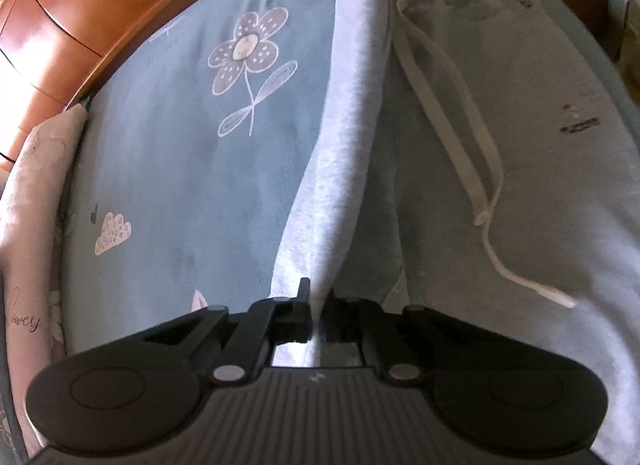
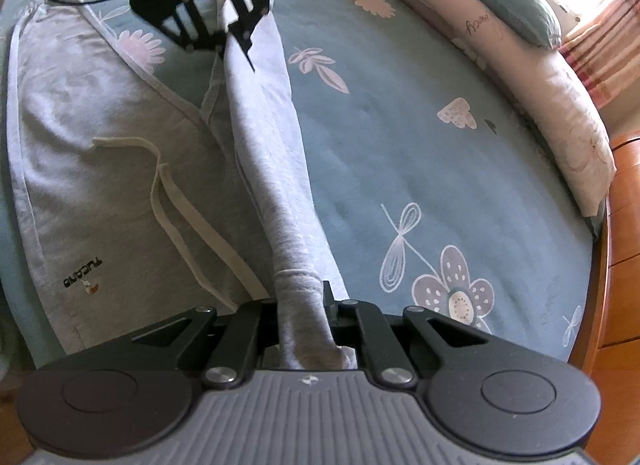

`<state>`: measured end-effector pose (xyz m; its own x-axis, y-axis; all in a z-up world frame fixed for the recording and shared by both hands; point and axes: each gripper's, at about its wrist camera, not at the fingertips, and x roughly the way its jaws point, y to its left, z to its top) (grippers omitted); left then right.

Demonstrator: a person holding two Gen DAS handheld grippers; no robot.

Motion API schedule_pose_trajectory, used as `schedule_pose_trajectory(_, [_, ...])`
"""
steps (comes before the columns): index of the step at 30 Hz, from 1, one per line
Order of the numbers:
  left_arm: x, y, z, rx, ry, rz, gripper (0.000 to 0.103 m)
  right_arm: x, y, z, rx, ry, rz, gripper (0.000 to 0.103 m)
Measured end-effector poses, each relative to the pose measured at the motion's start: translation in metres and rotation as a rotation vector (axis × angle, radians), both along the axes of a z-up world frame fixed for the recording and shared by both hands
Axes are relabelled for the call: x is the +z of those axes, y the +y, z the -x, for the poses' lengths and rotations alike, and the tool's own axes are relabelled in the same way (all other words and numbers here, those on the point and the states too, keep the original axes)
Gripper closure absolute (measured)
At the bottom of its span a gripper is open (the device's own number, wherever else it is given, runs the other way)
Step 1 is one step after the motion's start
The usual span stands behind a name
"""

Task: Fold clothes
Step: 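Carry the held pant leg with both grippers and lay it over the pants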

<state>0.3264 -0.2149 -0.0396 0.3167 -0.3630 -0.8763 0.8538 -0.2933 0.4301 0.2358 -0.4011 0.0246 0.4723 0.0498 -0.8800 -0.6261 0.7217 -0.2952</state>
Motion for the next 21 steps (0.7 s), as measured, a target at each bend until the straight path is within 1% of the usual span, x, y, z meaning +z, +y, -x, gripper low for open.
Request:
schedule_pose_trajectory(4, [0.027,0.008,0.012,-0.020,0.018,-0.003,0.102,-0.002,0.002,0.009,0.017,-0.005,0.017,0.094])
schedule_pose_trajectory(7, [0.043,0.019,0.038,-0.103,0.029,-0.040,0.102,-0.003,0.002,0.018,0.026,-0.013,0.031,0.094])
schedule_pose_trajectory(10, [0.053,0.026,0.067,-0.175,0.063,-0.075,0.102,-0.004,0.006,0.030,0.044,-0.028,0.058,0.094])
schedule_pose_trajectory(12, [0.053,0.027,0.082,-0.194,0.094,-0.086,0.102,-0.006,0.008,0.039,0.065,-0.028,0.079,0.094])
schedule_pose_trajectory(18, [0.037,0.028,0.121,-0.271,0.177,-0.137,0.102,-0.027,0.016,0.068,0.163,0.013,0.174,0.094])
schedule_pose_trajectory(21, [0.026,0.028,0.136,-0.318,0.194,-0.163,0.102,-0.040,0.021,0.083,0.230,0.024,0.232,0.094])
